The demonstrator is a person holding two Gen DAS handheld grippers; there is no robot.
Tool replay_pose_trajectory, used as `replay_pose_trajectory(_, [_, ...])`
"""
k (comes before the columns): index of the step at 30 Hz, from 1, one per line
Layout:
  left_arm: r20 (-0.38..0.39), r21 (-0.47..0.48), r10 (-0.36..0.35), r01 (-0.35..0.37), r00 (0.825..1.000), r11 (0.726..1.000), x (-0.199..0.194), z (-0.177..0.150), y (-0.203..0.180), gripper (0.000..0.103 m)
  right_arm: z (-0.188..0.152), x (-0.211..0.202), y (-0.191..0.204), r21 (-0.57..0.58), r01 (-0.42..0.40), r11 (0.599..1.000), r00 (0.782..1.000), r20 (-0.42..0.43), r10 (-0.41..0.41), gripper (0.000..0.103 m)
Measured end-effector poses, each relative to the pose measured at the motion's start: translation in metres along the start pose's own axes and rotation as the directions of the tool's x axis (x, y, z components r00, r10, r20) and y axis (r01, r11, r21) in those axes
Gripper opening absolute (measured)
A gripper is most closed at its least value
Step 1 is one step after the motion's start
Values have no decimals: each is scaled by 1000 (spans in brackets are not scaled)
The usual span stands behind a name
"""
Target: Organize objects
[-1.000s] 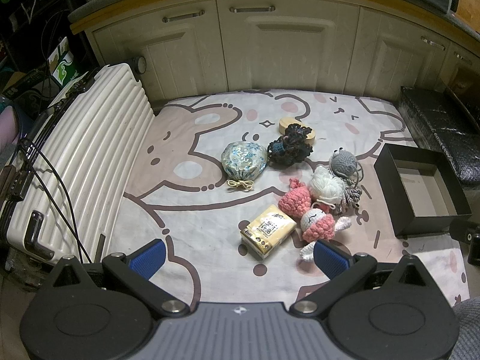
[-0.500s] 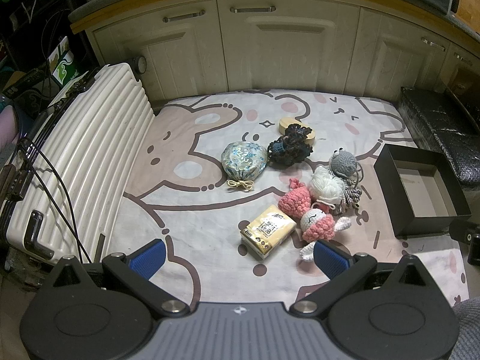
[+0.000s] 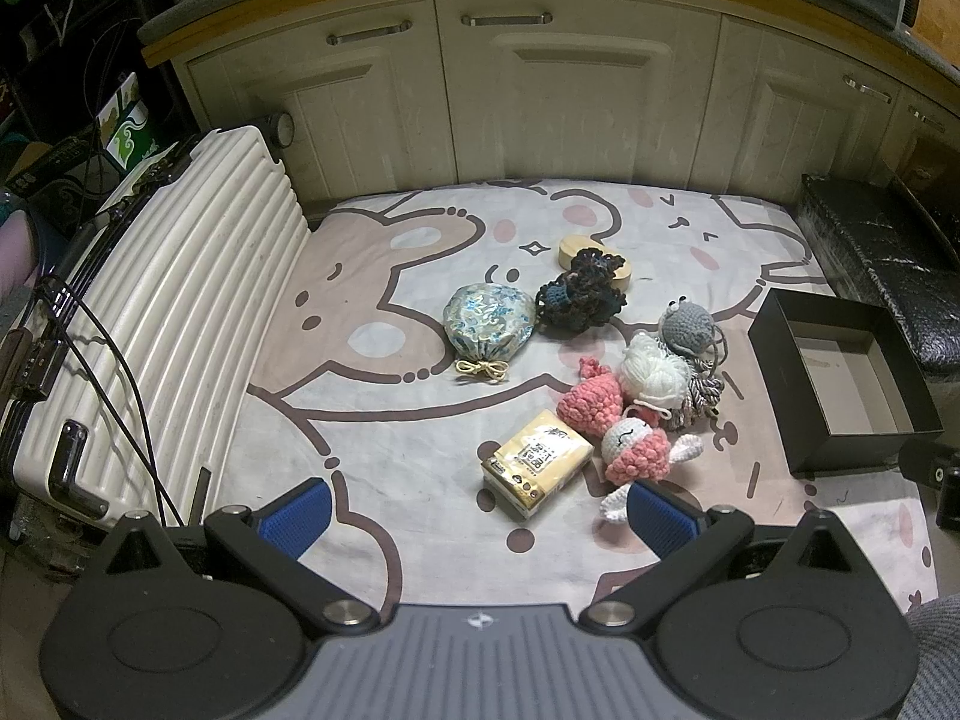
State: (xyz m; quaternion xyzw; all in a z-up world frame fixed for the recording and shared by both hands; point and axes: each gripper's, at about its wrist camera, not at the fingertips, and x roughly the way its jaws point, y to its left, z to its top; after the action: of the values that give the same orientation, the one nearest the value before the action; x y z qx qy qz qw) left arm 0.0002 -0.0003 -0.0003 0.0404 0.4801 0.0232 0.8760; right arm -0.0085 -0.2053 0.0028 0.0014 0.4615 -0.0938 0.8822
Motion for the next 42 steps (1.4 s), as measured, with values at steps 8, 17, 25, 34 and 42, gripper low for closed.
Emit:
replay_pose_trajectory(8, [1, 1, 2, -2, 1000, 1000, 0, 0, 0, 103, 0, 0, 0, 1, 2, 1000, 1000, 0, -2, 103])
replay_pose_trajectory(17, [7, 12, 15, -15, 1000, 1000, -1, -1, 0, 103, 0, -2, 2, 0, 12, 1000, 1000, 2, -12, 103])
replay_pose_trajectory(25, [53, 33, 28, -29, 998, 999, -7, 8, 1, 103, 10, 1, -1, 2, -12, 1000, 1000, 10, 12, 103])
replay_pose_trajectory(34, [146, 10, 36, -38, 989, 999, -9, 38, 23, 103, 49, 7, -2, -4, -131, 991, 988, 80, 131, 103])
replay_pose_trajectory(42, [132, -17, 10, -8, 991, 1000, 19, 48, 41, 103, 89, 35, 4, -34, -243, 969, 963, 113, 246, 103])
